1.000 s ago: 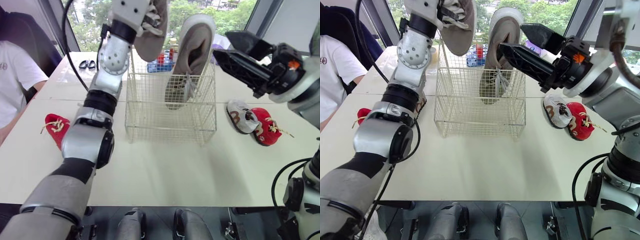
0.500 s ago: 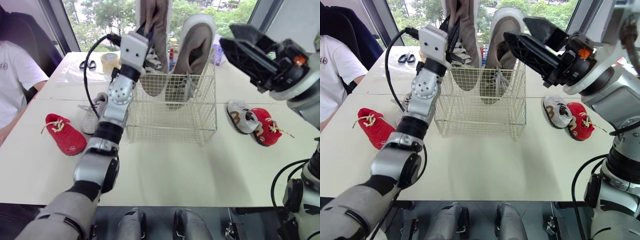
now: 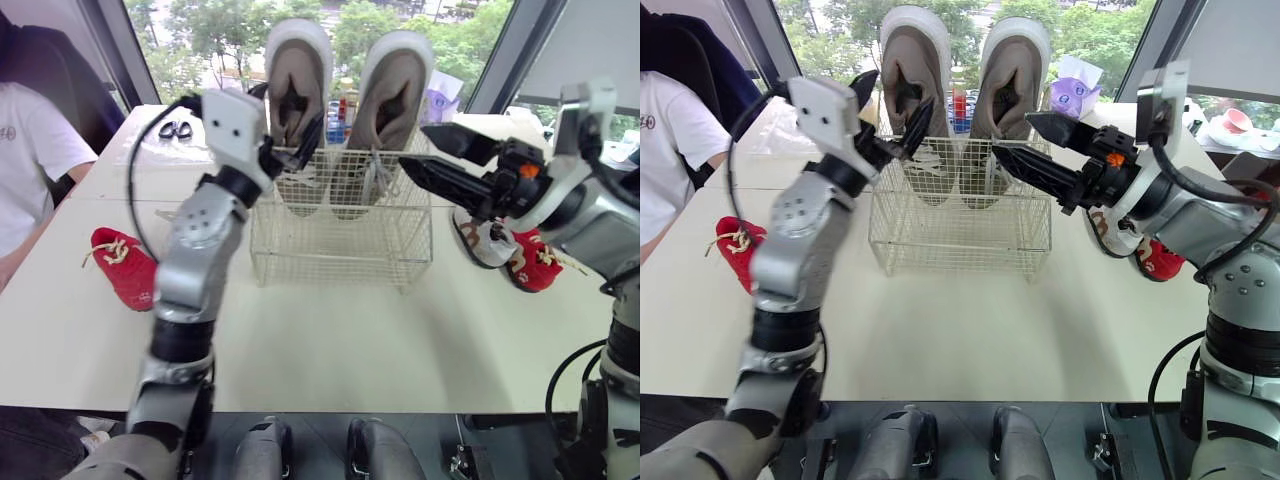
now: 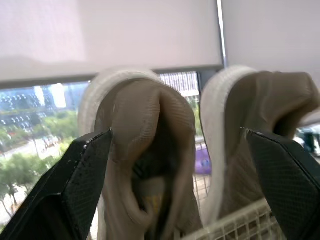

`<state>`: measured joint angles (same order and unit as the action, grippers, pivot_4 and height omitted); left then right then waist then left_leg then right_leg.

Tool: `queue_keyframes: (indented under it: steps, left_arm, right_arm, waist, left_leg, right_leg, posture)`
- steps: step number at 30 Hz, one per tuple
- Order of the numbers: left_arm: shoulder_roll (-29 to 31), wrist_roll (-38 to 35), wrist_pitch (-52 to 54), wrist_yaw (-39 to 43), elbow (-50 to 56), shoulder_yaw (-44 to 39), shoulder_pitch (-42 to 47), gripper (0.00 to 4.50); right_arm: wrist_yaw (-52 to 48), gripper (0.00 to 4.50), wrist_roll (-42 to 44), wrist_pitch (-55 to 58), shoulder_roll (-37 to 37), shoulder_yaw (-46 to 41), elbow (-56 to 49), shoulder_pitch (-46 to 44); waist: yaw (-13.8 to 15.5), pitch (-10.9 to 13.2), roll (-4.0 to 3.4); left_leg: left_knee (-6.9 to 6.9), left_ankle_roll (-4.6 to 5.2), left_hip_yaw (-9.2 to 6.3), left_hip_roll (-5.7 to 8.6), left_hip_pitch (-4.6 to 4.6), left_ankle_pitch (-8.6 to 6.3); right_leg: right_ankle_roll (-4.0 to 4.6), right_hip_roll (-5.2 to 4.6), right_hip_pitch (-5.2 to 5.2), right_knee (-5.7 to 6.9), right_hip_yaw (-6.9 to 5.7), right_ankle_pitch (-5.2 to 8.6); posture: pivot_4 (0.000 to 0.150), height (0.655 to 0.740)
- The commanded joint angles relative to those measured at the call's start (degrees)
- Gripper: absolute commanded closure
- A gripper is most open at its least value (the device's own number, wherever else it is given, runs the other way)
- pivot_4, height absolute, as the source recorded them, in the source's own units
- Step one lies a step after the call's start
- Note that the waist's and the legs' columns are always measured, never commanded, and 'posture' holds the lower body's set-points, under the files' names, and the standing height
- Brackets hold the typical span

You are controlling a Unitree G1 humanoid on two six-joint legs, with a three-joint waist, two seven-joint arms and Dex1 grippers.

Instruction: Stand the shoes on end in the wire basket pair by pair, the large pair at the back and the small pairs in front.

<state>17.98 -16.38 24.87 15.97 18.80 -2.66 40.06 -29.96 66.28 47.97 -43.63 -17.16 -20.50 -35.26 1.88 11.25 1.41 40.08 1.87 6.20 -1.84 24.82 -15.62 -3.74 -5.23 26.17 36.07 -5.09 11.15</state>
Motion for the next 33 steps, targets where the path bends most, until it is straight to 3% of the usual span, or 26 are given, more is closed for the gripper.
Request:
queue_keyframes:
  steps: [1,4,7,9,13,20,33]
  left_arm:
    - [4.71,-11.60,14.59,1.22,8.52,-8.52,-0.74,0.06]
    - [10.03,-25.79,25.38,4.20,11.45,-17.46,-3.10,0.06]
    - [16.00,-36.34,31.60,9.51,16.30,-20.32,-10.49,0.06]
    - [18.54,-39.50,33.65,10.28,19.75,-19.99,-15.32,0.06]
    - [14.10,-48.58,33.28,3.60,27.58,-17.80,-25.17,0.06]
    - [9.67,-47.61,28.81,-2.54,31.85,-11.53,-34.32,0.06]
    - [10.97,-40.37,22.36,-5.00,31.06,-5.17,-34.15,0.06]
  right_arm:
    - [2.84,0.00,-4.63,-4.38,0.98,-3.90,1.86,1.91]
    - [8.59,0.00,-16.25,-14.35,3.62,-7.13,7.26,5.35]
    - [13.30,0.00,-23.70,-20.00,6.52,-8.89,8.57,10.54]
    - [14.34,0.00,-26.76,-21.39,7.54,-8.49,8.12,13.37]
    - [15.91,0.00,-35.00,-25.32,9.19,-6.34,9.59,18.96]
    - [12.93,0.00,-42.18,-30.49,11.05,-2.27,18.61,20.53]
    - [8.46,0.00,-50.82,-38.84,9.80,0.52,40.00,12.26]
  waist:
    - [-0.18,0.00,-0.01]
    - [-0.08,-0.03,-0.02]
    - [0.15,-0.08,-0.11]
    - [0.16,-0.08,-0.12]
    - [0.11,-0.09,-0.21]
    - [0.05,-0.16,-0.35]
    - [0.10,-0.24,-0.58]
  left_leg:
    - [0.00,-0.02,0.00,0.00,0.00,0.01]
    - [0.01,-0.06,-0.05,0.00,-0.01,0.03]
    - [0.00,-0.45,-0.02,0.02,-0.05,0.25]
    - [-0.02,-0.46,-0.01,0.04,-0.09,0.26]
    - [-0.04,-0.51,-0.01,0.03,-0.42,0.28]
    - [-0.08,-0.14,-0.06,0.01,-0.84,0.03]
    - [-0.09,-0.10,-0.04,0.03,-0.84,0.00]
  right_leg:
    - [0.00,0.01,0.00,0.00,0.00,0.00]
    - [0.00,0.04,-0.04,-0.01,0.01,0.00]
    - [-0.02,0.03,-0.08,-0.03,0.03,0.02]
    - [-0.05,0.02,-0.11,-0.02,0.06,0.05]
    - [-0.02,0.04,-0.45,-0.09,0.10,0.06]
    - [0.26,0.11,-0.83,-0.13,0.13,0.20]
    - [0.30,0.13,-0.85,-0.23,0.16,0.22]
  posture:
    - [0.150,0.7400]
    - [0.150,0.7400]
    - [0.150,0.7400]
    - [0.150,0.7400]
    - [0.150,0.7400]
    - [0.150,0.7400]
    - [0.150,0.7400]
